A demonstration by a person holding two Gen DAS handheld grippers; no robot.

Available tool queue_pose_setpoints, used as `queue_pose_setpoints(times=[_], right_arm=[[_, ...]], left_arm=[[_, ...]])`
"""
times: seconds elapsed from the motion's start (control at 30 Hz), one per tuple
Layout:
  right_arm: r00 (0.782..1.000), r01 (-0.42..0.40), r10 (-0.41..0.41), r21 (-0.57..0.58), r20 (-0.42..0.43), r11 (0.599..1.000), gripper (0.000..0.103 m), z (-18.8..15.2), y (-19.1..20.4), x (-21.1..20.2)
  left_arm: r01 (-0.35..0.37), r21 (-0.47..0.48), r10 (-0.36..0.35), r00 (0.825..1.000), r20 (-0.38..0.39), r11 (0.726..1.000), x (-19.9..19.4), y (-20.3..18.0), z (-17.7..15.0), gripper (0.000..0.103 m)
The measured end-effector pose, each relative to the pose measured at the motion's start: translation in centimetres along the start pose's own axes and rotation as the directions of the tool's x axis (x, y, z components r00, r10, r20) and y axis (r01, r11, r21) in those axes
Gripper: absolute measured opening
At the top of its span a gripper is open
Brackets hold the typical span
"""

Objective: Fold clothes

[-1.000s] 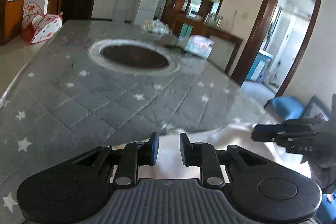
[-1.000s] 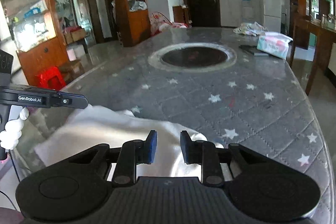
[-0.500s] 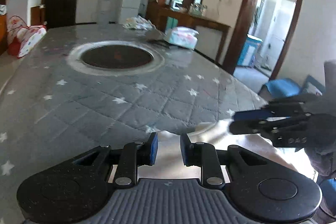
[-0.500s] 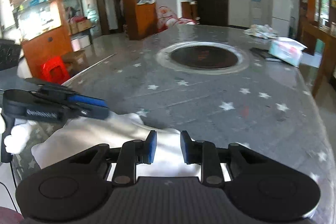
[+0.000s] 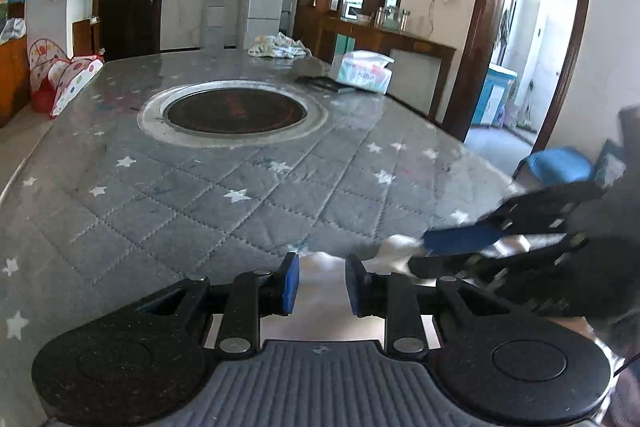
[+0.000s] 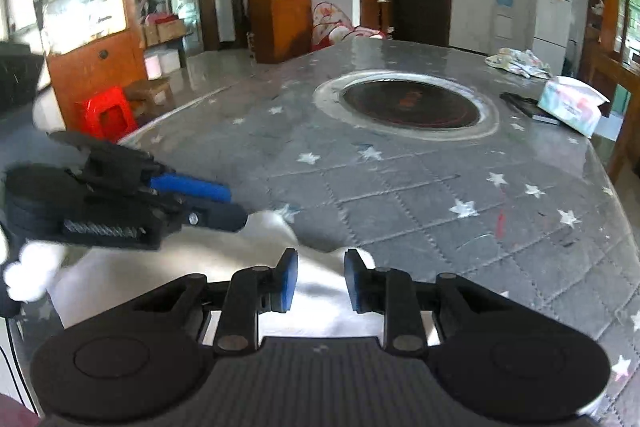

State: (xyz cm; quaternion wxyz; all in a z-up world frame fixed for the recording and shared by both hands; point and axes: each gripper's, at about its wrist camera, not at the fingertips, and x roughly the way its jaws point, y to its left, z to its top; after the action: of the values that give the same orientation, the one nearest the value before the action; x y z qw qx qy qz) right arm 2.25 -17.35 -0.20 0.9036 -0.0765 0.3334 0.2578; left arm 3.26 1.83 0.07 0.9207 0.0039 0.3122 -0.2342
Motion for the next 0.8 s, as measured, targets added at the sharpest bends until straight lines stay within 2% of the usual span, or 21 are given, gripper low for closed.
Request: queue_pose_setpoints(times=[0.1, 0.3, 0.4, 0.5, 0.63, 0.8], right_arm=[[1.0, 0.004, -0.004, -0.01, -0.007, 1.0, 0.026, -0.3, 0.2, 0.6], [0.999, -0.017, 0.019, -0.07, 0.03, 0.997, 0.028, -0.2, 1.9, -1.8], [1.0, 0.0, 0.001, -0.113, 0.009, 0.994, 0.028, -0.9, 2.8, -1.3], [1.0, 0.015, -0.013, -0.125, 0.011, 0.992, 0.028, -1.1, 3.1, -0.8], [0.999, 0.011, -0.007, -0.123, 0.034, 0.992, 0.028, -0.9, 3.3, -2.2], [1.0, 0.017, -0.018, -0.117, -0.001, 0.993, 0.029, -2.3, 2.9, -2.9]], left_arm=[[0.004, 0.008, -0.004, 1.0, -0.004, 1.0, -0.6, -0.4, -0.5, 0.028], [0.01, 0.024, -0.009, 1.0, -0.012, 1.0, -1.8, -1.3, -1.5, 0.028], [-0.026, 0.028, 0.027, 0.999, -0.029, 0.999, -0.9, -1.4, -2.3, 0.028], [-0.031, 0.03, 0.032, 0.999, -0.018, 0.999, -0.9, -1.3, -2.7, 0.028], [-0.042, 0.023, 0.042, 0.999, -0.008, 0.999, -1.5, -1.0, -2.9, 0.033], [-0.053, 0.008, 0.053, 0.999, 0.005, 0.999, -1.9, -0.8, -3.1, 0.035]])
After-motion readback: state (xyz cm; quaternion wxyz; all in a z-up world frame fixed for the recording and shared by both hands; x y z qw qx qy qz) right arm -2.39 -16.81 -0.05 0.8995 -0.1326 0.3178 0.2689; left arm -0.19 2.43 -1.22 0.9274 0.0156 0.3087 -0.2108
